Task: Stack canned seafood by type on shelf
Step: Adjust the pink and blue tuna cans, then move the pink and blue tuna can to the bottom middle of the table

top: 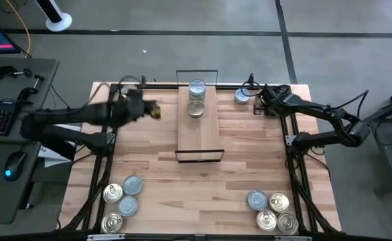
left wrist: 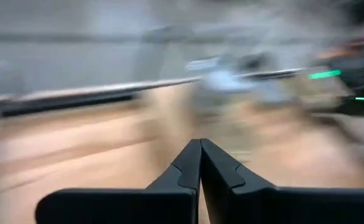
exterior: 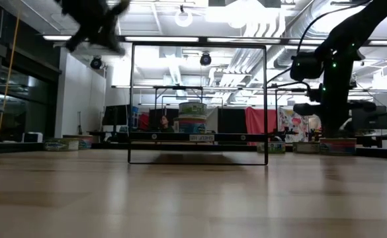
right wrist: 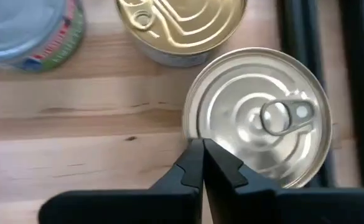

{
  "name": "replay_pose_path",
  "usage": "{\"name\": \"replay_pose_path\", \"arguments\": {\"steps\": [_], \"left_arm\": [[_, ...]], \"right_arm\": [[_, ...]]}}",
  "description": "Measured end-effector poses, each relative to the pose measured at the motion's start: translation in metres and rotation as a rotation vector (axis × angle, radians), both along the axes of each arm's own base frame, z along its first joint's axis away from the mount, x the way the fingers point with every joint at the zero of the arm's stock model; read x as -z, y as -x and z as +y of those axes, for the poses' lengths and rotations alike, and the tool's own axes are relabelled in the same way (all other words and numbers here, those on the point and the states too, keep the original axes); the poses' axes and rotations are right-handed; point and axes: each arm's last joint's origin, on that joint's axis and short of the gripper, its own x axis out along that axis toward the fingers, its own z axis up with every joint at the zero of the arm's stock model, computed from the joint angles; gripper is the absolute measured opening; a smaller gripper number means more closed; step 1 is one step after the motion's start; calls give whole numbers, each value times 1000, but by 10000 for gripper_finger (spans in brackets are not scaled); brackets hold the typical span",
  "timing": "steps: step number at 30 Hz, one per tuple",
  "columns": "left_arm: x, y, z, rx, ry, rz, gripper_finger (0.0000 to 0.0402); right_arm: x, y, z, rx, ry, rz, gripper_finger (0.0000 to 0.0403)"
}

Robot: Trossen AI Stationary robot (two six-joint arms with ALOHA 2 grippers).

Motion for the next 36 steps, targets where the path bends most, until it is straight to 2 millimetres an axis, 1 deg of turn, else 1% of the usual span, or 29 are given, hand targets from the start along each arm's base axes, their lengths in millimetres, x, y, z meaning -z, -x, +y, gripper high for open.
{"name": "replay_pose_path", "arguments": {"steps": [2, 4, 6, 8, 10, 12, 14, 18, 22, 25, 27, 31, 32, 36], "left_arm": [[10, 11, 30, -44, 101, 83, 0], [22, 16, 63, -39, 167, 86, 0], [37, 20, 94, -63, 205, 103, 0], [52, 26, 122, -156, 221, 141, 0], [68, 32, 144, -259, 243, 182, 0], [85, 36, 160, -321, 283, 220, 0], [99, 40, 169, -384, 333, 256, 0], [116, 40, 175, -535, 345, 285, 0], [121, 37, 176, -666, 265, 340, 0], [122, 39, 177, -760, 215, 340, 0], [126, 39, 181, -785, 208, 323, 0], [148, 38, 189, -767, 302, 332, 0], [148, 35, 190, -769, 300, 351, 0], [152, 27, 190, -790, 296, 328, 0]], "right_arm": [[-2, -4, 1, 17, -7, -83, 0], [-4, -9, 1, 22, -15, -165, 0], [-5, -15, 0, 20, -15, -245, 0], [-7, -21, 1, 29, -28, -316, 0], [-8, -27, 3, 36, -33, -382, 0], [-10, -33, 6, 26, -40, -435, 0], [-11, -39, 9, 14, -49, -478, 0], [-13, -47, 15, -9, -53, -509, 0], [-13, -49, 18, -22, -59, -513, 0], [-13, -50, 19, -33, -75, -521, 0], [-13, -50, 20, -46, -85, -527, 0], [-13, -51, 20, -92, -104, -537, 0], [-13, -51, 20, -101, -110, -540, 0], [-13, -52, 21, -143, -131, -550, 0]]}}
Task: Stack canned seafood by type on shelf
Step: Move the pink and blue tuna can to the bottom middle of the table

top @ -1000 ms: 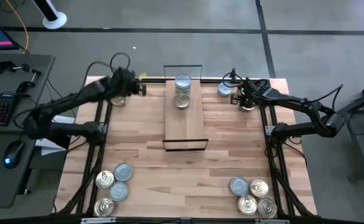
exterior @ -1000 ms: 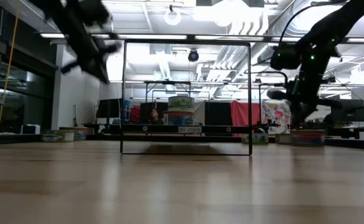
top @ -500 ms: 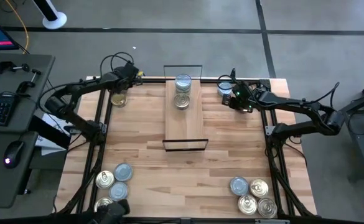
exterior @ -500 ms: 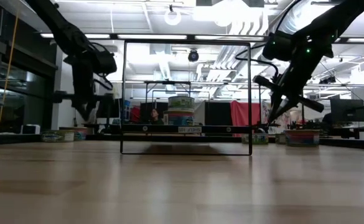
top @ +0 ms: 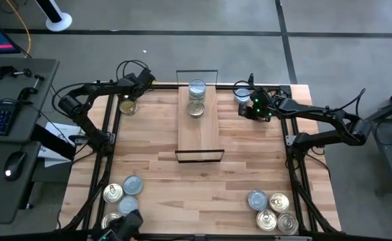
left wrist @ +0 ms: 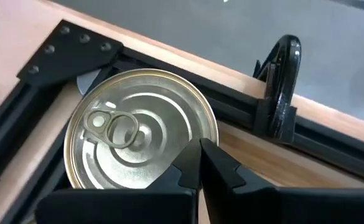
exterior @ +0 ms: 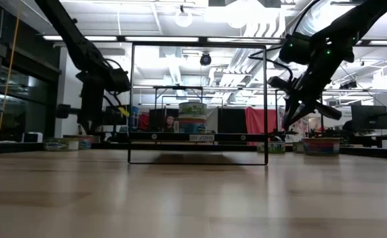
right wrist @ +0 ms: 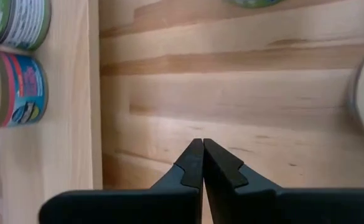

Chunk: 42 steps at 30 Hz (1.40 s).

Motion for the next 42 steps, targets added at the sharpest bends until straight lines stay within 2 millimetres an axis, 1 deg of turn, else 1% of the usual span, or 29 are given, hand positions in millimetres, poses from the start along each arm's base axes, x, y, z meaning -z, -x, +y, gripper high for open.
{"name": "replay_pose_path", "arguments": {"steps": [3, 7, 11, 14, 18, 21, 23, 25, 29, 31, 35, 39, 42], "left_arm": [[2, -8, -6, -5, -7, -25, 0], [4, -25, -23, 49, 24, -55, 0], [4, -46, -46, 157, 61, -48, 0], [5, -59, -69, 251, 116, -19, 0], [6, -71, -106, 398, 202, 100, 0], [5, -75, -140, 490, 255, 199, 0], [3, -76, -164, 549, 287, 236, 0], [-1, -76, -189, 590, 321, 237, 0], [-11, -75, -236, 656, 346, 158, 0], [-14, -74, -256, 681, 352, 107, 0], [-18, -70, -290, 740, 373, 39, 0], [-18, -63, -317, 822, 378, 33, 0], [-18, -59, -333, 886, 379, 24, 0]], "right_arm": [[-1, 0, 1, -47, -8, -14, 0], [-6, 1, 3, -94, 1, -44, 0], [-14, 3, 6, -116, 18, -83, 0], [-19, 5, 8, -126, 24, -110, 0], [-23, 6, 10, -146, 17, -141, 0], [-23, 5, 11, -171, 2, -164, 0], [-24, 3, 13, -185, -6, -183, 0], [-26, -1, 15, -193, -11, -215, 0], [-34, -12, 23, -235, -14, -304, 0], [-44, -18, 26, -260, -2, -334, 0], [-74, -31, 33, -298, 30, -408, 0], [-115, -42, 40, -311, 94, -481, 0], [-148, -44, 47, -300, 148, -503, 0]]}}
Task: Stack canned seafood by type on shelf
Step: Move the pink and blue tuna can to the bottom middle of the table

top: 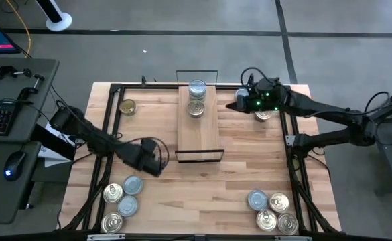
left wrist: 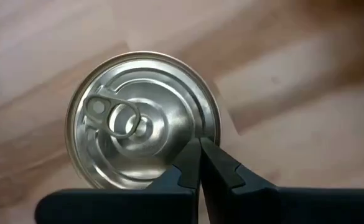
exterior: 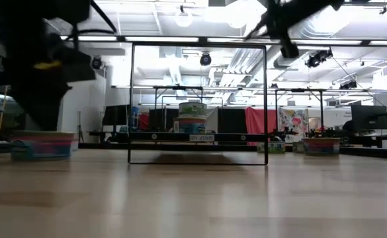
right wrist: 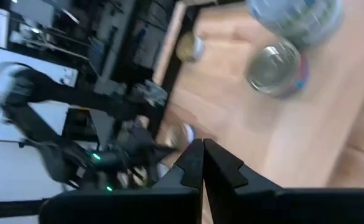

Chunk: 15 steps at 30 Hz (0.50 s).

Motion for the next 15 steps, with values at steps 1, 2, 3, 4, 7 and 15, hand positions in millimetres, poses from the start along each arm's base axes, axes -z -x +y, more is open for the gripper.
{"name": "replay_pose_path", "arguments": {"steps": [1, 2, 3, 4, 7, 15], "left_arm": [[0, 1, -5, 31, 8, -7, 0], [0, 1, -10, 69, 19, -14, 0], [0, 1, -16, 109, 35, -25, 0], [-1, 1, -22, 147, 62, -39, 0], [-2, 0, -41, 256, 155, -93, 0], [-3, 2, -79, 390, 300, -244, 0]], "right_arm": [[-11, 0, 3, 6, 17, -11, 0], [-22, 0, 5, 12, 29, -20, 0], [-32, 1, 8, 17, 41, -26, 0], [-43, 3, 11, 19, 55, -33, 0], [-71, 9, 20, 17, 109, -46, 0], [-113, 30, 46, -54, 218, 7, 0]]}}
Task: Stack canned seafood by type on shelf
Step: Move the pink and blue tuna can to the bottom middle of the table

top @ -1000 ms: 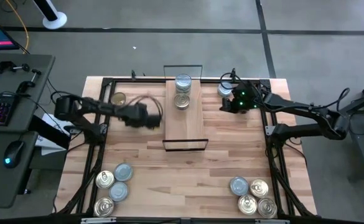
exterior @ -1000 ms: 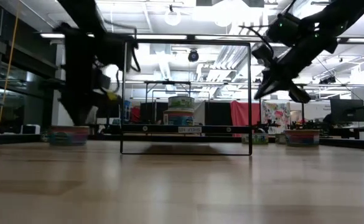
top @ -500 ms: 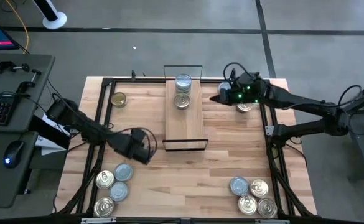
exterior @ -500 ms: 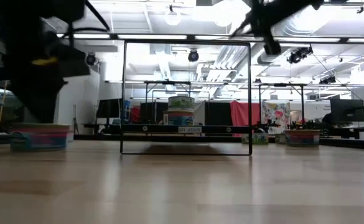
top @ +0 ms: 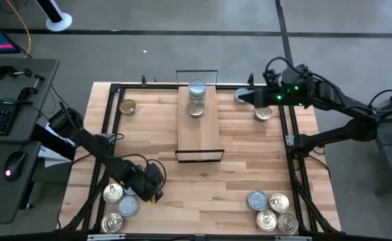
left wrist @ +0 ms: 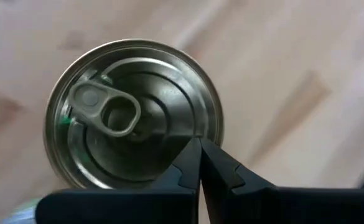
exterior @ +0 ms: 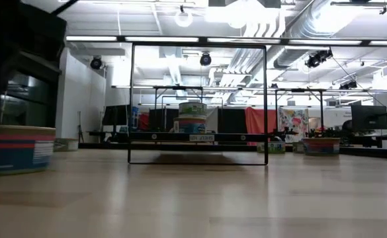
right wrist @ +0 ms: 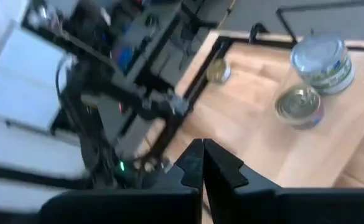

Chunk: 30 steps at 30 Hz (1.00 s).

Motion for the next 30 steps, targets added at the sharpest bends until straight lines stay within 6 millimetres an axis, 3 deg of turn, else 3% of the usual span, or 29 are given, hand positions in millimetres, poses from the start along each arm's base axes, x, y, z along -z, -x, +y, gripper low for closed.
{"name": "replay_pose_path", "arguments": {"steps": [4, 8, 16, 20, 24, 27, 30], "left_arm": [[6, -10, -16, 1, 83, -89, 0], [15, -27, -32, -31, 132, -131, 0], [21, -89, -60, 61, 57, -168, 0], [22, -128, -56, 123, -12, -215, 0], [15, -154, -43, 288, -185, -262, 0], [4, -157, -34, 430, -336, -243, 0], [-21, -146, -28, 477, -434, -232, 0]], "right_arm": [[7, 5, 21, -137, 10, 121, 0], [27, 8, 49, -277, -4, 274, 0], [99, 11, 113, -501, -66, 524, 0], [141, 16, 141, -550, -123, 563, 0], [170, 19, 163, -608, -187, 499, 0], [187, 17, 174, -631, -211, 430, 0], [199, 10, 180, -614, -193, 386, 0]]}}
